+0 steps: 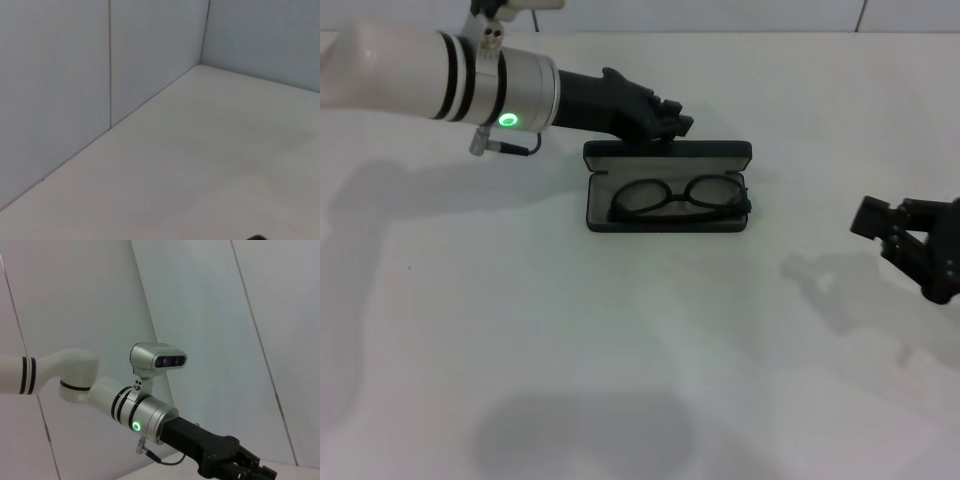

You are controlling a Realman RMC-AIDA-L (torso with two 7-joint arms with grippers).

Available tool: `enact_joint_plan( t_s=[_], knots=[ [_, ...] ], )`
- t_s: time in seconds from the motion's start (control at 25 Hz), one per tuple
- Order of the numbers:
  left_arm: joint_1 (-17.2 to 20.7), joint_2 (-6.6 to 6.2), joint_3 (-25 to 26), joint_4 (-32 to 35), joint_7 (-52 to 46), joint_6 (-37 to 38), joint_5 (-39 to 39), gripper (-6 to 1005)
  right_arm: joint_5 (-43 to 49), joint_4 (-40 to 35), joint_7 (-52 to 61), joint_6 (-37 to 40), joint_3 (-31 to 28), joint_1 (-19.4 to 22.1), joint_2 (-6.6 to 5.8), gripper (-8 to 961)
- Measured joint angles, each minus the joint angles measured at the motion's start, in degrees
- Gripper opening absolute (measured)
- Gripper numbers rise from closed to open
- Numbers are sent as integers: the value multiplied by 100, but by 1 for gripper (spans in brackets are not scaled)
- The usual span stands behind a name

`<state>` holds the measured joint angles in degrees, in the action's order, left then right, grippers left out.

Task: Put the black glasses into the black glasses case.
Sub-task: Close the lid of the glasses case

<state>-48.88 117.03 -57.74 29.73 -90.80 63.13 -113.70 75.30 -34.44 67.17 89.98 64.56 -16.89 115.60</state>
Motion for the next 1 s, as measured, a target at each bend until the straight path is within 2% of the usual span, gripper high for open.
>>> enact_joint_plan(
  t_s=[0.28,1.0],
  knots=[
    [-10,27,-1,-57,-10,-42,-189,209,3,219,-98,-259,19,-232,17,121],
    [10,48,-68,-108,32,62,-265,220,3,254,-99,-481,12,-253,23,125]
  ],
)
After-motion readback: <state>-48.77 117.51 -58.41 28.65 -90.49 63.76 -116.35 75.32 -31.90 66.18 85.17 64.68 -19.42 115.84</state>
